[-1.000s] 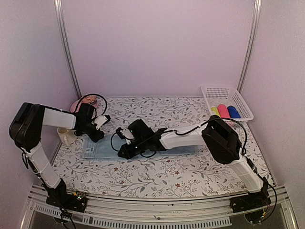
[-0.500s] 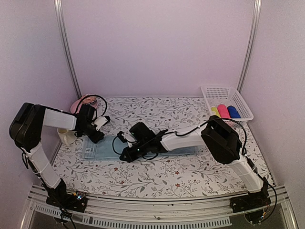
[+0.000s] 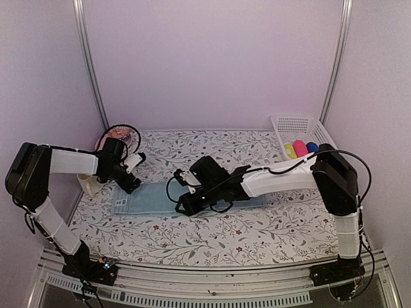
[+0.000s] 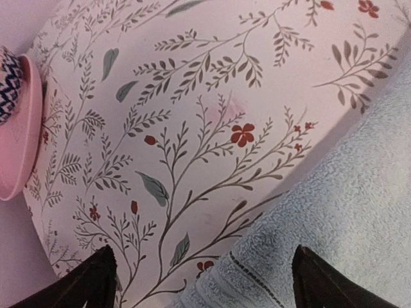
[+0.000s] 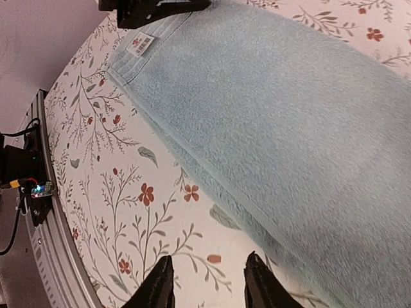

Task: Roll the towels
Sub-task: Smooth out the towel at the center of the board, then pick up the towel from the center of the board, then fold the towel at the center of the board.

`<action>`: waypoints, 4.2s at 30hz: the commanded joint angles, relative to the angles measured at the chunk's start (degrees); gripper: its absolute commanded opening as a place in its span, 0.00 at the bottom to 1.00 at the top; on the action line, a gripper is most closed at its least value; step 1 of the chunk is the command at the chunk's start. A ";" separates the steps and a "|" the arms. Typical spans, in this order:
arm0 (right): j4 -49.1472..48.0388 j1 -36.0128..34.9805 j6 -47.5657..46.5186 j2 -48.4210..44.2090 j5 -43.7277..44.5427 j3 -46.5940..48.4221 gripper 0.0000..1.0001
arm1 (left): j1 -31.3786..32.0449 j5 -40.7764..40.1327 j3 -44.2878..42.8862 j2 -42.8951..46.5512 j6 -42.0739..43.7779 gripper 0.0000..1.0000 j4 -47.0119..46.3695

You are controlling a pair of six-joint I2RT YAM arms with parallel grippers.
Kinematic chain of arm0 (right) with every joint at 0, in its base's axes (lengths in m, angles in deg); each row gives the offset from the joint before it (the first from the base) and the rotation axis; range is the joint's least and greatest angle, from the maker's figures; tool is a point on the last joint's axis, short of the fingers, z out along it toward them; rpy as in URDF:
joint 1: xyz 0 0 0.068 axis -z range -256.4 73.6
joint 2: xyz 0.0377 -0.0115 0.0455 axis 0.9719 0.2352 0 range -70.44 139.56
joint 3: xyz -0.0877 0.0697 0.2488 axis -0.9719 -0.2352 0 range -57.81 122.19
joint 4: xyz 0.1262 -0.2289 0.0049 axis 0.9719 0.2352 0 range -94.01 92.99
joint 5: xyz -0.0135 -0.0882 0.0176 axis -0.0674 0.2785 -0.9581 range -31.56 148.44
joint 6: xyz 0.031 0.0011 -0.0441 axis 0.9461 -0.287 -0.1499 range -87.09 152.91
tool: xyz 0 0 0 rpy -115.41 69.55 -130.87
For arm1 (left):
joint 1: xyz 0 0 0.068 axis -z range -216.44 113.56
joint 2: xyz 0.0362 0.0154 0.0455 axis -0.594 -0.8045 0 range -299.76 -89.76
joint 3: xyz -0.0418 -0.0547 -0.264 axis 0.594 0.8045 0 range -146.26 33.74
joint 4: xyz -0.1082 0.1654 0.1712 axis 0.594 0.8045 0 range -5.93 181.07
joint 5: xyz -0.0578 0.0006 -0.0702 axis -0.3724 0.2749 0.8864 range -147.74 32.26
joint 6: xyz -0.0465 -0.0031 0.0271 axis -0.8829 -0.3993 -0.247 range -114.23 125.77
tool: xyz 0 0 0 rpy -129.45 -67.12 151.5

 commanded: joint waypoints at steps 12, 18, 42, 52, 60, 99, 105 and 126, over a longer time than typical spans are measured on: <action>-4.76 15.09 8.64 -32.90 19.27 -37.36 0.64 | -0.90 7.45 12.18 26.88 1.85 0.97 4.42; -4.87 18.65 9.77 -32.37 22.67 -40.04 0.68 | -1.49 9.60 17.48 33.83 0.82 0.97 2.69; -11.76 25.23 12.23 -22.22 15.56 -43.05 0.60 | -3.63 11.65 20.27 42.80 0.65 0.97 0.79; -11.81 25.24 14.92 -19.31 16.13 -43.70 0.22 | -3.89 11.94 20.43 44.58 0.49 0.97 0.67; -9.66 25.40 15.56 -26.46 19.75 -45.58 0.02 | -4.09 12.14 20.45 44.76 0.38 0.97 0.59; -4.65 8.95 2.47 -16.56 4.05 -9.59 0.02 | -4.46 12.04 20.63 42.95 0.12 0.97 0.34; -4.56 7.45 3.13 -9.69 3.37 -3.81 0.02 | -4.58 12.42 20.71 43.04 0.16 0.97 0.39; -4.64 6.03 1.73 -5.12 -2.44 0.67 0.02 | -4.67 12.12 20.70 42.16 0.03 0.97 0.24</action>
